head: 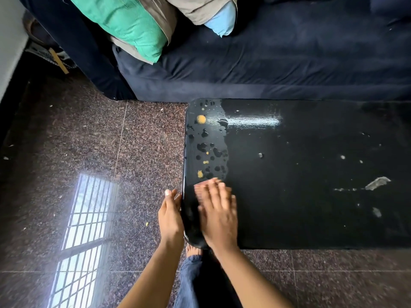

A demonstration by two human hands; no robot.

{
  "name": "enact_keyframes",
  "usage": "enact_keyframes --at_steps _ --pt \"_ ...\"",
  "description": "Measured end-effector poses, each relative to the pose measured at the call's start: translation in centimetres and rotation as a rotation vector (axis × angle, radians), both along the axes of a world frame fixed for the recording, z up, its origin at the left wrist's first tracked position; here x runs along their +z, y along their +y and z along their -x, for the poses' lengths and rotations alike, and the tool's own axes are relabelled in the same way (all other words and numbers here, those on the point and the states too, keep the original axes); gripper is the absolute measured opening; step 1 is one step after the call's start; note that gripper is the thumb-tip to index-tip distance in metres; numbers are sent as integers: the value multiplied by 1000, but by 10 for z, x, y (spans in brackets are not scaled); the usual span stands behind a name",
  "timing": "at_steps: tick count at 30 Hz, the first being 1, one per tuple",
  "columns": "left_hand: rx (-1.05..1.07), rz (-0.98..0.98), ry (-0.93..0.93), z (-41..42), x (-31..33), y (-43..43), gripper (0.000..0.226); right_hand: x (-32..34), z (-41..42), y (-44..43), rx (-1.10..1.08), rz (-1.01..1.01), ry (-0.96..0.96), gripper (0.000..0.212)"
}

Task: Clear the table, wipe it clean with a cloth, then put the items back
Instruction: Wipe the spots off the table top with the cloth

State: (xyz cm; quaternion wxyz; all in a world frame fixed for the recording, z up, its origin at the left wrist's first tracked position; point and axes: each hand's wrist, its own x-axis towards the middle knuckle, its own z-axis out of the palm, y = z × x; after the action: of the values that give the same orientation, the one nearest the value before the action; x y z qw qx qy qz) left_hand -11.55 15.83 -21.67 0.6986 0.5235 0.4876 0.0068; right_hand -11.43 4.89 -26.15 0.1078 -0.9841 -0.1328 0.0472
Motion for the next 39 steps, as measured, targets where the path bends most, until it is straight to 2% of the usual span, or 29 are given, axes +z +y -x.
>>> enact_keyframes --at_steps 3,5,9,12,14,16,18,19,24,26,28,31,33,36,39 --pt "-10 -14 13 0 -1 -2 52 0 -9 -19 -267 15 -4 54" --pt "-4 -18 28 -1 -3 0 50 2 -10 0 -323 -26 -3 55" --pt "8 -1 61 -6 -5 5 52 1 -4 51 24 -84 -3 57" --pt "-15 -3 75 -9 -2 9 56 0 -13 45 126 -92 -10 56" --pt "-19 -8 90 -10 -1 10 59 -2 -22 20 40 -58 -23 59" --pt "-7 -11 99 -12 -1 8 61 -3 -35 -2 -161 -23 -35 58" --pt "-4 -17 108 -13 0 6 64 -1 -42 2 -342 -34 -28 54" --pt "-5 -14 112 -13 0 6 64 2 -43 12 -358 -60 -23 54" --pt "-20 -56 115 -17 1 11 67 6 -40 71 86 -142 0 51" --pt "-11 -26 107 -18 1 12 67 3 -51 59 122 -116 -21 49" --pt "-17 -11 109 -19 2 11 67 -2 -64 30 5 -69 -35 55" --pt "-25 -37 117 -20 0 7 69 -3 -79 6 -292 -53 -10 59" --pt "-37 -67 133 -23 -2 6 73 0 -79 23 -342 -85 8 60" --pt "-59 -126 152 -24 -7 8 84 5 -72 60 -24 -112 17 60" --pt "-72 -137 156 -25 -7 9 75 6 -77 61 175 -131 40 53"
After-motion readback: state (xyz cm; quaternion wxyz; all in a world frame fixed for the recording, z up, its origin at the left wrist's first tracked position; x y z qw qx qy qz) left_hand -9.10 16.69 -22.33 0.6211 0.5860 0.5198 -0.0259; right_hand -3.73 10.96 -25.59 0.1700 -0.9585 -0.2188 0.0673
